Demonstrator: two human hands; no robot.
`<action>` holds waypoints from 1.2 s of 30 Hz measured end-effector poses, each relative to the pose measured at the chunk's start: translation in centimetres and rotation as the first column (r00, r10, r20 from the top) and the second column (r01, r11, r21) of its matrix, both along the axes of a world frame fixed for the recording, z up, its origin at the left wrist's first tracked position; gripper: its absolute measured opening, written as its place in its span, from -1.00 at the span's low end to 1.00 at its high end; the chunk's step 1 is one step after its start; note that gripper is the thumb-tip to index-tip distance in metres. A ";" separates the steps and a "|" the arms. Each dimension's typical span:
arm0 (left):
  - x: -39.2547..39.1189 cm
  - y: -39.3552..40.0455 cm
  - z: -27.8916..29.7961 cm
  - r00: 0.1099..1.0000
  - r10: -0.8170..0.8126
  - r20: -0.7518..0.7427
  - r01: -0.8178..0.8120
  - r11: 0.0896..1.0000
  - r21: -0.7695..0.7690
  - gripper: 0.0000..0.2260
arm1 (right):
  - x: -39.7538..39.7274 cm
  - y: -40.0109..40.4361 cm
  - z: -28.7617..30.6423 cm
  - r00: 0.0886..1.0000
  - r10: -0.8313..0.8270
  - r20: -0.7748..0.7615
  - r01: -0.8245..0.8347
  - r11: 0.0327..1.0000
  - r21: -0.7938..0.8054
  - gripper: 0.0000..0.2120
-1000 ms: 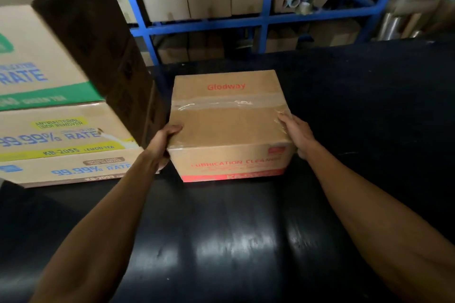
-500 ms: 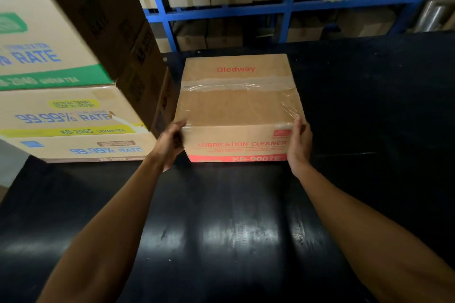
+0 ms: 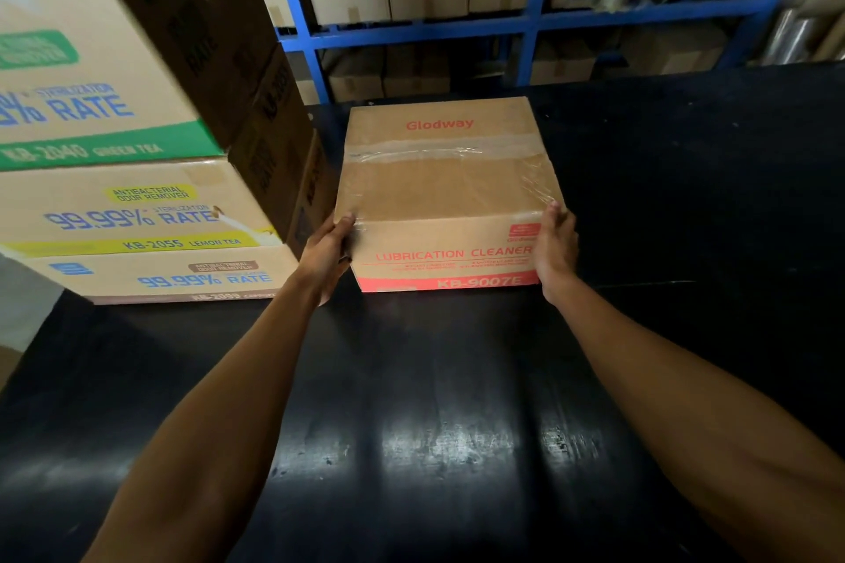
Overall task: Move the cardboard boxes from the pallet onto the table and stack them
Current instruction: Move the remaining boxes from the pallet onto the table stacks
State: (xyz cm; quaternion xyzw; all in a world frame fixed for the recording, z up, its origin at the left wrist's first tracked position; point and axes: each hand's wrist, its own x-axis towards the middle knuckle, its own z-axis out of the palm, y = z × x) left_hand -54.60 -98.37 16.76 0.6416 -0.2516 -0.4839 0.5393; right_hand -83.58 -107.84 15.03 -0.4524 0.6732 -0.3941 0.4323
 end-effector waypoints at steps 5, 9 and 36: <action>-0.3 -0.3 0.3 1.000 0.008 0.001 -0.008 1.000 -0.004 -0.64 | -0.1 -0.5 0.0 0.999 0.034 0.025 -0.034 0.999 -0.006 -0.44; -0.9 0.0 1.0 1.000 0.006 0.005 -0.006 1.000 -0.005 -0.66 | -0.1 -0.4 0.0 0.997 0.056 0.046 -0.057 0.998 0.025 -0.44; 3.5 46.8 2.5 0.800 0.453 0.393 -0.489 0.872 -0.012 -0.81 | 20.3 38.5 7.4 0.412 0.776 -0.477 -0.909 0.383 -0.163 -0.72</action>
